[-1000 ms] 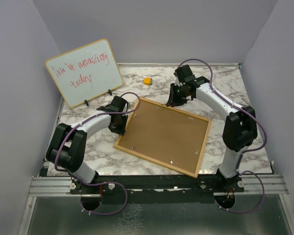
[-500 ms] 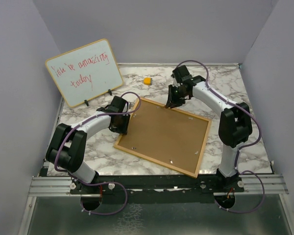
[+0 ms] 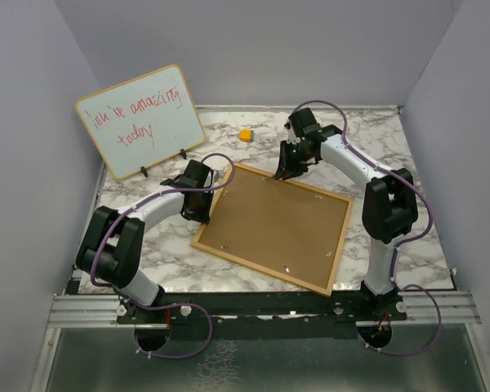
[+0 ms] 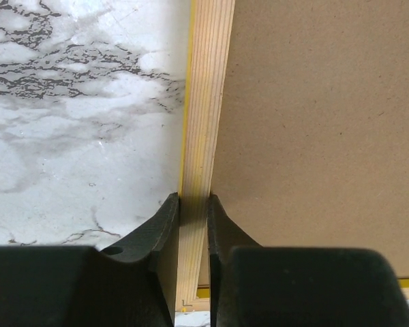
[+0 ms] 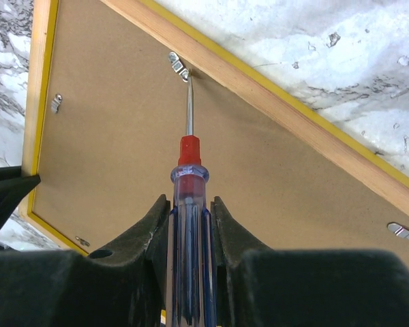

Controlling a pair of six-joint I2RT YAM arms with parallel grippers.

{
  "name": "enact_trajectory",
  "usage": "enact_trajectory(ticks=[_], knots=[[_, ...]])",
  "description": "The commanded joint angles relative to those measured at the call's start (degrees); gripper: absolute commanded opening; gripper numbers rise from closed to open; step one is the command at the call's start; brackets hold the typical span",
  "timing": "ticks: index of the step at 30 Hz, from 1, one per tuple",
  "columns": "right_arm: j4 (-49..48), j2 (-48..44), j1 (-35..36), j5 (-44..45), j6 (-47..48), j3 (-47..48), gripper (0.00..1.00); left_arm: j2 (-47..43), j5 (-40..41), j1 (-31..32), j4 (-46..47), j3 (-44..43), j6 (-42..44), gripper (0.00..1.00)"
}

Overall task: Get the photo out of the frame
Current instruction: Release the photo frame item from the photo frame.

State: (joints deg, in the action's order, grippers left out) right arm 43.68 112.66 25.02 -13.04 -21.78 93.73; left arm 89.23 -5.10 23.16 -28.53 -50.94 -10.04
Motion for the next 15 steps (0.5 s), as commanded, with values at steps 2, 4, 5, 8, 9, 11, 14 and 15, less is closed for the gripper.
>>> enact_trajectory(ticks=[2, 4, 5, 8, 9, 11, 14, 15], knots=[[0.5, 2.9, -0.1, -3.1, 1.5, 2.5, 0.0, 1.9, -1.8, 0.3, 0.3, 0.4, 0.0, 0.13], [0.0, 3.0, -0.1, -3.0, 1.5, 2.3, 0.01, 1.8, -1.7, 0.3, 0.2, 0.4, 0.0, 0.12], [0.0, 3.1, -0.1, -3.0, 1.5, 2.3, 0.01, 1.7, -1.6, 0.3, 0.2, 0.4, 0.1, 0.11], [0.4, 3.7, -0.1, -2.9, 1.7, 2.9, 0.0, 1.7, -1.6, 0.3, 0.2, 0.4, 0.2, 0.1], [0.4, 3.7, -0.1, -2.8, 1.7, 2.9, 0.0, 1.7, -1.5, 0.3, 0.2, 0.4, 0.2, 0.1], [0.3, 3.9, -0.1, -3.2, 2.0, 3.0, 0.0, 1.7, -1.4, 0.4, 0.2, 0.4, 0.2, 0.09], [0.7, 4.1, -0.1, -5.2, 3.5, 3.2, 0.01, 1.9, -1.3, 0.3, 0.2, 0.3, 0.2, 0.08], [0.9, 4.1, -0.1, -6.0, 4.1, 3.1, 0.0, 2.0, -1.4, 0.4, 0.2, 0.3, 0.2, 0.08]])
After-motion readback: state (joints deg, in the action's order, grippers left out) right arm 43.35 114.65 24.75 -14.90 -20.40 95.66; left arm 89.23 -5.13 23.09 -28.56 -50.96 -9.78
